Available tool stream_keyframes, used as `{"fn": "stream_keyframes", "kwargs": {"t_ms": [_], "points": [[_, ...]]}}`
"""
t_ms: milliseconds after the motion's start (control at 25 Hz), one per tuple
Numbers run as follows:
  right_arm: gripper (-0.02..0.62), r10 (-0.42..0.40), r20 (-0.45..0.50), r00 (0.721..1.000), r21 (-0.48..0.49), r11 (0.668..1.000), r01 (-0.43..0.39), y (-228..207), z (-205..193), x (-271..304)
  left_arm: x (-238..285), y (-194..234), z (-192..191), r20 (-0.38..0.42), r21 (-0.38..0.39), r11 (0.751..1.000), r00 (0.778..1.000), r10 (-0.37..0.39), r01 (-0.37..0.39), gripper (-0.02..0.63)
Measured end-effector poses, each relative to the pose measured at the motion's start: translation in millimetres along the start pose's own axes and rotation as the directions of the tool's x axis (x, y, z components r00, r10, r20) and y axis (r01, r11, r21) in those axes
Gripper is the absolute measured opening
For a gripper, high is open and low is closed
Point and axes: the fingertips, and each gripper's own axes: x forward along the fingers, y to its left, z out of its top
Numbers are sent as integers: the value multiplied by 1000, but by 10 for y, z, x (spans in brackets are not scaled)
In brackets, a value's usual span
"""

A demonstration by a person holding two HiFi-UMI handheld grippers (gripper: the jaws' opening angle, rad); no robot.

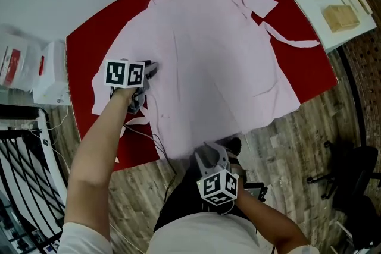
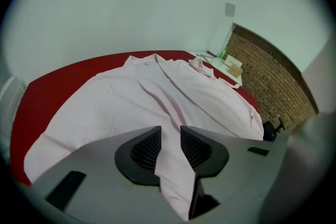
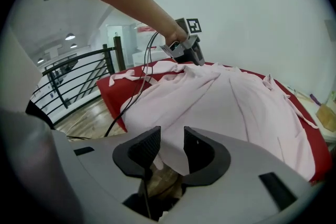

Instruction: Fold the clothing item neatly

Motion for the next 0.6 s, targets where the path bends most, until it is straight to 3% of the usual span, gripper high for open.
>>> {"fn": "stream_keyframes", "kwargs": {"t_ms": [320,600], "points": [[140,-27,-30,999,30,999,28,588,165,268,229,-170,-166,-36,67,992,994,-105,107,124],[140,-85,-86,993,62,994,90,723,169,505,442,-211,-172,-55,101,989,994,-99,105,132]]}}
